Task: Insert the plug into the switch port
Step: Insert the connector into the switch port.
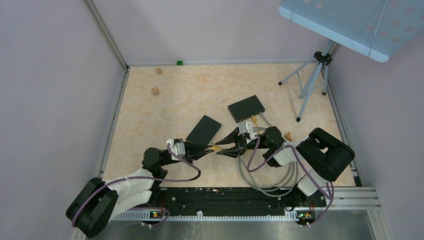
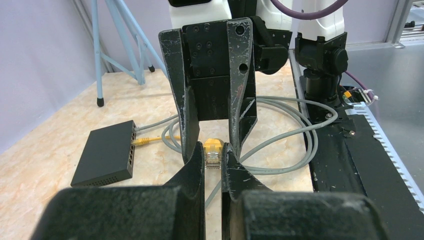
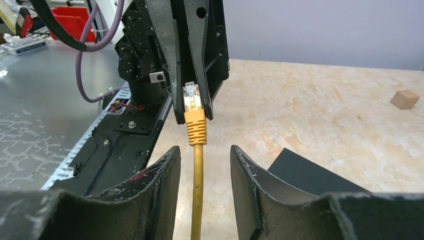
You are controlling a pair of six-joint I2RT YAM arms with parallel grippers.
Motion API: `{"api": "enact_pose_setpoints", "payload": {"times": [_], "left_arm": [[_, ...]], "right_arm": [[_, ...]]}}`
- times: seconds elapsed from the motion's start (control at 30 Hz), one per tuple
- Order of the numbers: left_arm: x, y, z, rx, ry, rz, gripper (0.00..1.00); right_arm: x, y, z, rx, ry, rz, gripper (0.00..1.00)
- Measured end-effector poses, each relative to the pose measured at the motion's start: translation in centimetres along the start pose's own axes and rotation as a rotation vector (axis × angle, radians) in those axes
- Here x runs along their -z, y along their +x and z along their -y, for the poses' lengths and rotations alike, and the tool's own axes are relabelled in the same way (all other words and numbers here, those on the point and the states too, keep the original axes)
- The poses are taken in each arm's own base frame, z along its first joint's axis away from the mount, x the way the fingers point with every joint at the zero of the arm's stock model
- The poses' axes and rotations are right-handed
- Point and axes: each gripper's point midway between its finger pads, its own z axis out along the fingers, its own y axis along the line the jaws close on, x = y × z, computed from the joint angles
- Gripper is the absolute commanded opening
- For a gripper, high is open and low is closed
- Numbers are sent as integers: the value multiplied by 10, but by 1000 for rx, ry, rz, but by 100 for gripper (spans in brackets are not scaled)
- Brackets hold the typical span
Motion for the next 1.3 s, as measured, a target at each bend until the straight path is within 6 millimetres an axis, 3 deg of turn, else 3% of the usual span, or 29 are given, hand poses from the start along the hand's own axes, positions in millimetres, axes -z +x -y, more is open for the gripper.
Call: {"api": "enact_pose_setpoints", "payload": {"times": [0.53,0.77,0.83,0.9,0.93,1.03,1.07,1.1,1.17,1.3], "left_arm": [[0,5,-1,1,-3,-14,0],[0,7,-1,5,-3,-19,0],[0,7,-1,5,-3,-19,0],[0,6,-1,2,-2,-16,0],[0,6,-1,2,0,-15,9],[0,6,-1,-1,0,-15,59],[0,6,0,3,8,-18,79],[0,8,1,-7,16,-23,89],[1,11,6,-6,43,-34,95],[2,7,10,-45,65,-31,94]], "right_arm": [[-1,0,-2,-6,-6,1,38],[-1,-1,-3,-5,-11,1,17],[-2,-2,-4,-4,-17,2,0],[-3,-2,-3,-1,-18,4,0],[-3,-2,-3,-2,-18,3,0],[-3,-2,-3,-3,-16,4,0],[-3,-2,-3,-2,-11,5,0],[-3,-3,-2,-1,-5,7,0],[-3,-7,0,6,6,15,0],[-3,-14,1,8,19,31,0]]}}
